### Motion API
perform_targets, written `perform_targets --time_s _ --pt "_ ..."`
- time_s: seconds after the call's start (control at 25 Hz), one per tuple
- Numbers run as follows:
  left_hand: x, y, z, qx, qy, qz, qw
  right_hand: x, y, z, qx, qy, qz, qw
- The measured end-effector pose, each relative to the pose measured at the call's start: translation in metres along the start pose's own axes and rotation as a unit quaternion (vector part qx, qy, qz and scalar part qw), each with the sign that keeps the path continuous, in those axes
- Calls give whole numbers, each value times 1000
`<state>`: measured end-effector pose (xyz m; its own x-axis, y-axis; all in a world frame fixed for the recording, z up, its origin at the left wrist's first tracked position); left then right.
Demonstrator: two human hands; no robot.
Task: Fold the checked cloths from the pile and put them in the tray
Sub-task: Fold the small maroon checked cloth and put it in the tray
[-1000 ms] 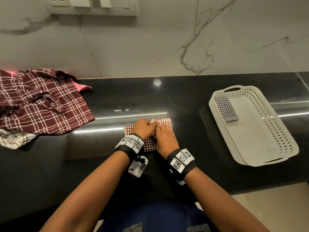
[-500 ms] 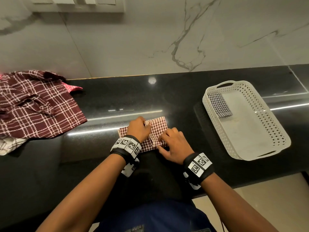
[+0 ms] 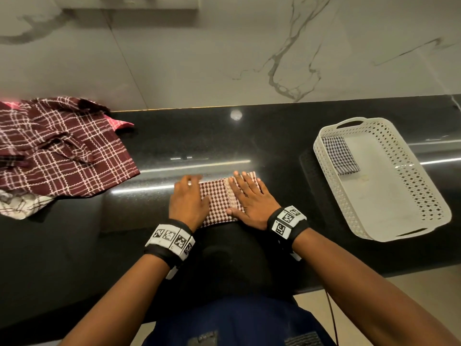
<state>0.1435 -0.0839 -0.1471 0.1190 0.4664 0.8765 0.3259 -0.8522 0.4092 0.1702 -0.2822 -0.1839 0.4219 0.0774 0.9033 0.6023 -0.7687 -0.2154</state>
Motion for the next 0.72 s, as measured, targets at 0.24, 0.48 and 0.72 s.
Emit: perform_targets --time_s 0.24,0.48,0.72 --pt "-5 -23 -9 155 -91 39 983 -1 -5 0 -19 -2 14 1000" --pt "-5 -16 -3 181 -98 -239 949 -7 -19 -12 -36 12 26 999" --pt "13 20 -13 62 1 -249 967 19 -19 -25 -55 182 74 979"
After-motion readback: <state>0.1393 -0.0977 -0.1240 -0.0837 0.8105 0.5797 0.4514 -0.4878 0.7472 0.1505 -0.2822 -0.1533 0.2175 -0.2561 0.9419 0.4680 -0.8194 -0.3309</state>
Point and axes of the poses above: each hand's wrist, its own z-axis towards the middle knuckle, its own x-axis out of the back of the hand, y = z × x, the point moved 4 cm from there along z, towards the middle knuckle, and after that the axes turned 7 degrees about x, right-handed, at the moved point
